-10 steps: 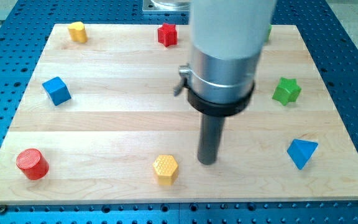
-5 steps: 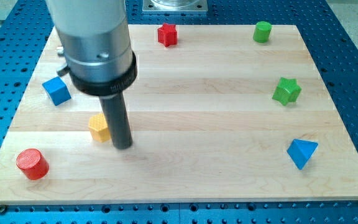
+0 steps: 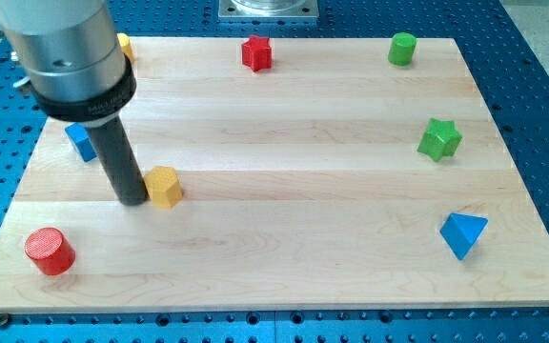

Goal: Move the yellow hexagon diagonal to the heart

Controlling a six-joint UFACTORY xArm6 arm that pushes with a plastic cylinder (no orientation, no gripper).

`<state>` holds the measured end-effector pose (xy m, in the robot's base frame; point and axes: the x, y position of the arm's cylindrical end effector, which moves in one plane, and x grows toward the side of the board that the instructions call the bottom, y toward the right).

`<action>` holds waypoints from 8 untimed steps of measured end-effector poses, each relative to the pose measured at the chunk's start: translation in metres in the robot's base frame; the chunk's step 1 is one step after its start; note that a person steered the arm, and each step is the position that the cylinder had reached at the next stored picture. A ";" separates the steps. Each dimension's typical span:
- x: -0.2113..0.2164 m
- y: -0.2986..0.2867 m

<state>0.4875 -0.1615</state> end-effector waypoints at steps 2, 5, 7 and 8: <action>0.045 0.001; 0.039 0.055; -0.045 0.070; -0.088 0.025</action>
<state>0.3999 -0.1360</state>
